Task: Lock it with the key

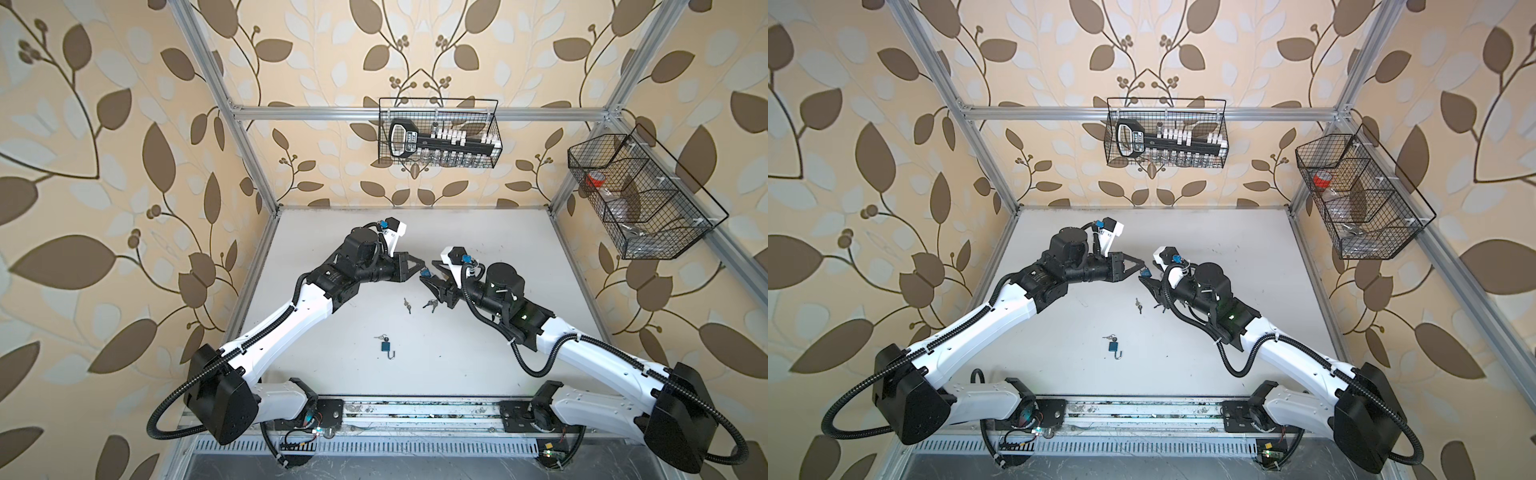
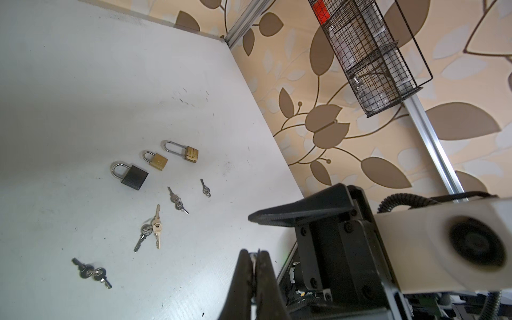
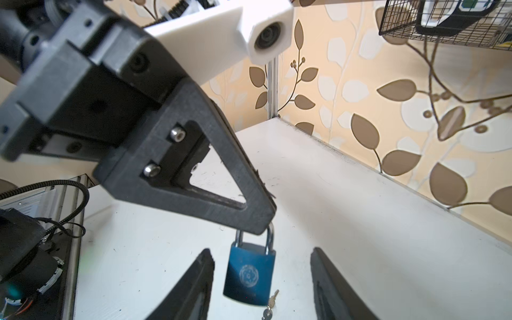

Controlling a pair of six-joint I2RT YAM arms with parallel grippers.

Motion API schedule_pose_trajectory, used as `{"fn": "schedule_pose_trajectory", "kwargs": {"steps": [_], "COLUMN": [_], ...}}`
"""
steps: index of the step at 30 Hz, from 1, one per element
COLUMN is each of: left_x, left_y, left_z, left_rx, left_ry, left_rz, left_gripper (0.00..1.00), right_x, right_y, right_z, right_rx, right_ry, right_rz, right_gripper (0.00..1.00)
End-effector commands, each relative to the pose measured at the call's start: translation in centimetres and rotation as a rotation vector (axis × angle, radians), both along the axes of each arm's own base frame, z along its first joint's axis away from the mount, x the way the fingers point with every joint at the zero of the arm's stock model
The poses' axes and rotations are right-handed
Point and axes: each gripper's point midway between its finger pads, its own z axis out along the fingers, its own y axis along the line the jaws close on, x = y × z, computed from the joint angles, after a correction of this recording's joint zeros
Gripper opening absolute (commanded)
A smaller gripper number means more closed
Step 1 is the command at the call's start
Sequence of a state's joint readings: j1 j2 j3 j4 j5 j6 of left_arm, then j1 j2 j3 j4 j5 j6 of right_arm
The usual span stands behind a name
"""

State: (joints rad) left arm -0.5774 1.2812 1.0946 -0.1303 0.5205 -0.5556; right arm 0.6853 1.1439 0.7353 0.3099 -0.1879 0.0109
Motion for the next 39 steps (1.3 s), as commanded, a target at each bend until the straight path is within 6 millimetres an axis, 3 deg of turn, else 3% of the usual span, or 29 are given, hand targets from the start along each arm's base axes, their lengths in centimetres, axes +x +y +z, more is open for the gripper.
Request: {"fn": "schedule_pose_trajectory", "kwargs": {"steps": [1, 10, 19, 21, 25, 29, 31, 32, 36, 39], "left_x": [-0.2, -0.4, -0.5, -0.5, -0.5, -0.5, -0.4, -0.3, 1.3, 1.9], "left_y": [-0.3, -0.3, -0.1, 0.0, -0.1, 0.0, 0.3, 0.6, 3.1, 5.2], "left_z": [2.9, 3.0, 3.0, 3.0, 3.1, 3.3, 3.4, 3.5, 1.8, 0.1], "left_rx": [-0.039, -0.04, -0.036, -0.036, -0.037, -0.033, -0.018, -0.005, 0.112, 0.204], "left_ry": [-0.092, -0.099, -0.101, -0.101, -0.101, -0.107, -0.117, -0.124, -0.098, -0.07], "left_rz": [-0.013, -0.019, -0.011, -0.011, -0.01, -0.01, 0.001, 0.018, 0.181, 0.286], "left_gripper": [0.0, 0.0, 0.0, 0.0, 0.0, 0.0, 0.21, 0.27, 0.37, 0.42], "right_x": [0.0, 0.1, 0.2, 0.2, 0.2, 0.2, 0.2, 0.2, 0.9, 1.7], "right_y": [0.6, 1.2, 1.4, 1.3, 1.2, 0.8, 0.5, 0.4, -0.4, -0.6], "right_z": [1.1, 0.4, 0.6, 0.8, 0.8, 1.1, 1.0, 0.9, -0.6, -3.1], "right_rx": [0.024, 0.021, 0.026, 0.028, 0.033, 0.048, 0.044, 0.039, 0.009, -0.056], "right_ry": [0.008, 0.051, 0.056, 0.055, 0.059, 0.048, 0.042, 0.039, 0.061, 0.109], "right_rz": [0.021, 0.036, 0.039, 0.04, 0.03, 0.01, 0.002, -0.004, -0.07, -0.107], "right_gripper": [0.51, 0.44, 0.29, 0.25, 0.0, 0.0, 0.0, 0.0, 0.0, 0.0]}}
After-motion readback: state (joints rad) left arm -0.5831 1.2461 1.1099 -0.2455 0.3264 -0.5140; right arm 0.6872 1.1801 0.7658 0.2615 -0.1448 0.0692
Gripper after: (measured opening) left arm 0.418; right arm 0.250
